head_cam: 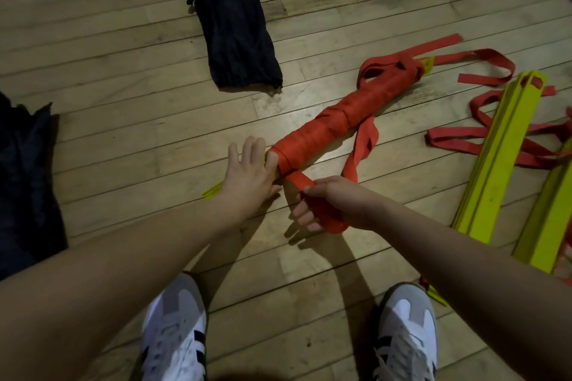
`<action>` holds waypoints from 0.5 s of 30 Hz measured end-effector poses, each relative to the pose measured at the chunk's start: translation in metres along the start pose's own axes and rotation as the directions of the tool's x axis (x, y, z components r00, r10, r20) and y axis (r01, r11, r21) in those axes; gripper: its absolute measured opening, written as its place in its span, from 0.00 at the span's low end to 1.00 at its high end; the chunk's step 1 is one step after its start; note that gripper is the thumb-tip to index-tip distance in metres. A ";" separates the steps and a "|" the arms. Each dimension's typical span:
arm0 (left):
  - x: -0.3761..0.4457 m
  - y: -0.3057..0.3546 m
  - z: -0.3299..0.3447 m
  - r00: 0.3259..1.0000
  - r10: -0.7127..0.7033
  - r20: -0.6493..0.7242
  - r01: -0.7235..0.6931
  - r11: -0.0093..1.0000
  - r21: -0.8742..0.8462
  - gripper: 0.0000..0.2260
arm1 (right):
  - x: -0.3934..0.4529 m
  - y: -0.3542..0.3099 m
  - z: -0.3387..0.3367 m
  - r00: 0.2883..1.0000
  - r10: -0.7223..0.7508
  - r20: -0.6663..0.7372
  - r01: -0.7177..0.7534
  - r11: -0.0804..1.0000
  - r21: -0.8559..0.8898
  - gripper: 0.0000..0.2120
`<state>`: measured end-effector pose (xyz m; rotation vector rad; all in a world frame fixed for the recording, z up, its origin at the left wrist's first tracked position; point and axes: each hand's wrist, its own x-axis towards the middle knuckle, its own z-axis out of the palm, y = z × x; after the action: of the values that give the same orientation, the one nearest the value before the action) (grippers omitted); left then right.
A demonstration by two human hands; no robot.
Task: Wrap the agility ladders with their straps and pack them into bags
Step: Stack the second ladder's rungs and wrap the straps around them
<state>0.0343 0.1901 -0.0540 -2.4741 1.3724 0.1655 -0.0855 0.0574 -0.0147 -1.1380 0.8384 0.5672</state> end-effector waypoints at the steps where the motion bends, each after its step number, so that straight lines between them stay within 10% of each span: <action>1: -0.004 0.002 0.000 0.999 0.041 0.018 -0.040 0.997 -0.063 0.28 | 0.001 0.002 0.000 1.000 0.000 -0.016 0.000 1.000 0.006 0.11; 9: -0.034 0.024 -0.003 1.000 0.009 0.021 0.006 0.800 -0.600 0.18 | 0.002 0.013 -0.004 0.998 -0.025 -0.060 0.021 0.997 -0.075 0.10; 15: -0.015 0.015 -0.012 0.963 -0.123 0.238 0.229 0.838 -0.496 0.22 | -0.001 0.010 -0.005 0.993 -0.042 -0.109 0.015 0.970 -0.241 0.10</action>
<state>0.0130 0.1906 -0.0418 -2.8975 1.1111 0.8188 -0.0956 0.0558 -0.0204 -1.4124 0.8653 0.5961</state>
